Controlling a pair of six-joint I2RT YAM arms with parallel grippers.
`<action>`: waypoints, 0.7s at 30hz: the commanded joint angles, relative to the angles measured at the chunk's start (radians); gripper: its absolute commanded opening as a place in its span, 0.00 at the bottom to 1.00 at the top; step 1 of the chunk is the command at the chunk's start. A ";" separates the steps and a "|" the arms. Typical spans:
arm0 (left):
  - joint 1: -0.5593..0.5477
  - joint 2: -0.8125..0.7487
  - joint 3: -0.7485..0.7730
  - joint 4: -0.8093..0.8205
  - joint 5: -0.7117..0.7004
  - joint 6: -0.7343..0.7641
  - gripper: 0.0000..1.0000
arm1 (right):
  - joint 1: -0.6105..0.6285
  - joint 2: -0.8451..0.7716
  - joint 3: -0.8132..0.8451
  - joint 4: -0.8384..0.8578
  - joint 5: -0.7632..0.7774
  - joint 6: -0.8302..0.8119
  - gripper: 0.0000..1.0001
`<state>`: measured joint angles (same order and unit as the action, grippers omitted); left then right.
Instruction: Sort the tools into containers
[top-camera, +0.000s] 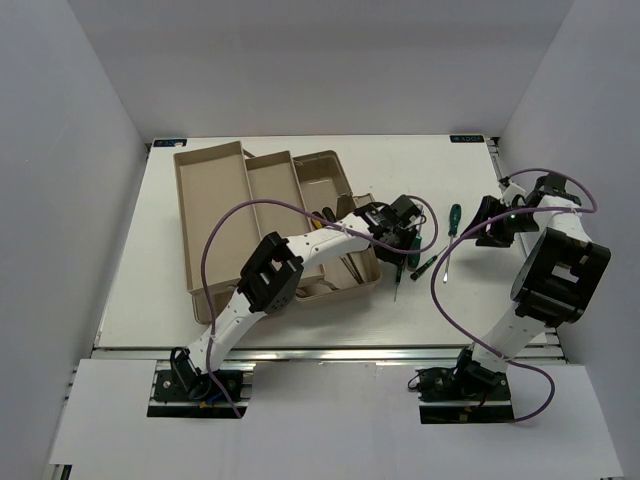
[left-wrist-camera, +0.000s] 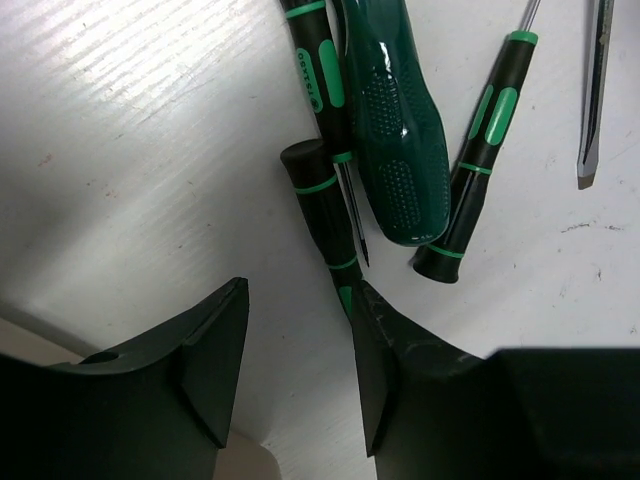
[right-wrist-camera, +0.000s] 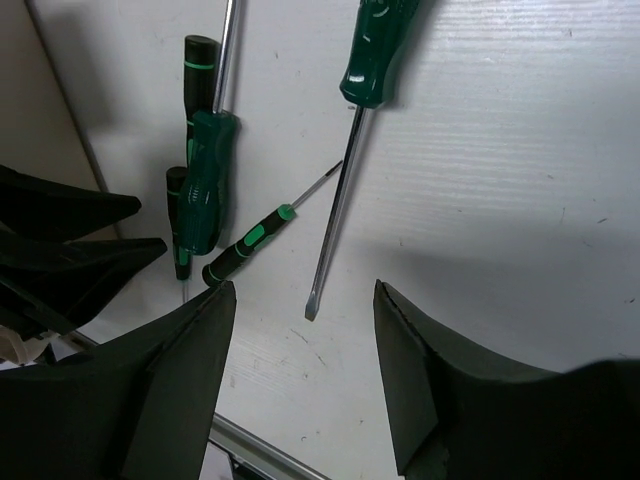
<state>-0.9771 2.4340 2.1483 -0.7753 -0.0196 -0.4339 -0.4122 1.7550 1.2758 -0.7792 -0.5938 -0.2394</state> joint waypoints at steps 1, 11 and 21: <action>0.000 -0.010 0.030 -0.001 0.009 0.004 0.55 | -0.004 -0.012 0.049 0.015 -0.038 0.014 0.63; -0.005 -0.046 -0.070 0.051 0.076 0.001 0.52 | -0.004 -0.019 0.043 0.020 -0.058 0.035 0.63; -0.060 0.020 -0.011 -0.031 -0.042 -0.011 0.46 | -0.004 -0.014 0.062 0.012 -0.077 0.052 0.64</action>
<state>-1.0164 2.4351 2.1048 -0.7620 0.0025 -0.4416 -0.4122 1.7550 1.2984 -0.7753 -0.6395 -0.1940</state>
